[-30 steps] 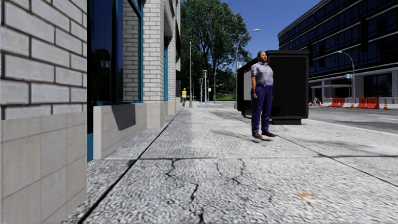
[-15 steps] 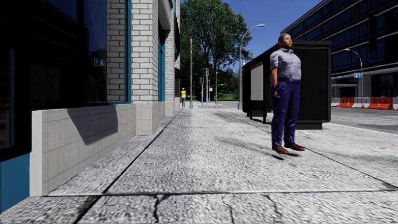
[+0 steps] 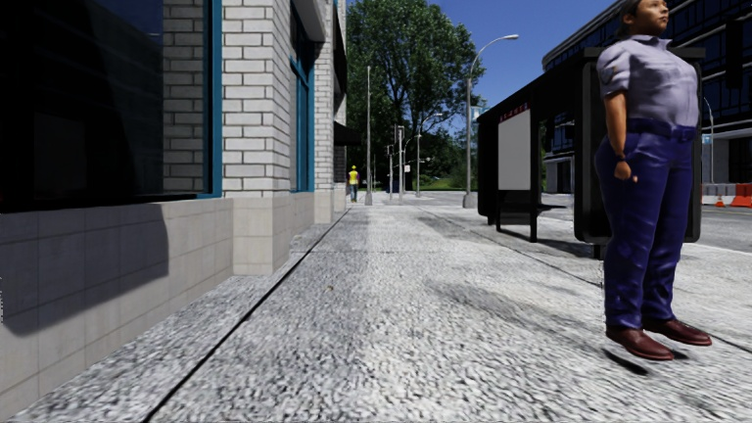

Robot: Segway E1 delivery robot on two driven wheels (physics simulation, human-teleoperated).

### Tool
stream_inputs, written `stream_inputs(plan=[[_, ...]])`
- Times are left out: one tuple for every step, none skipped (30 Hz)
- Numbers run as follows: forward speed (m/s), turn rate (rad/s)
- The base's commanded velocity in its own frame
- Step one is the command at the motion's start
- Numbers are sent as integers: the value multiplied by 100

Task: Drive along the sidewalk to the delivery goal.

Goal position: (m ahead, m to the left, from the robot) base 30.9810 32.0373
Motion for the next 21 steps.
stream_inputs(plan=[[200, 0], [200, 0], [200, 0], [200, 0], [200, 0], [200, 0], [200, 0], [200, 0], [200, 0], [200, 0], [200, 0], [200, 0], [200, 0], [200, 0], [200, 0], [200, 0], [200, 0], [200, 0], [200, 0], [200, 0], [200, 0]])
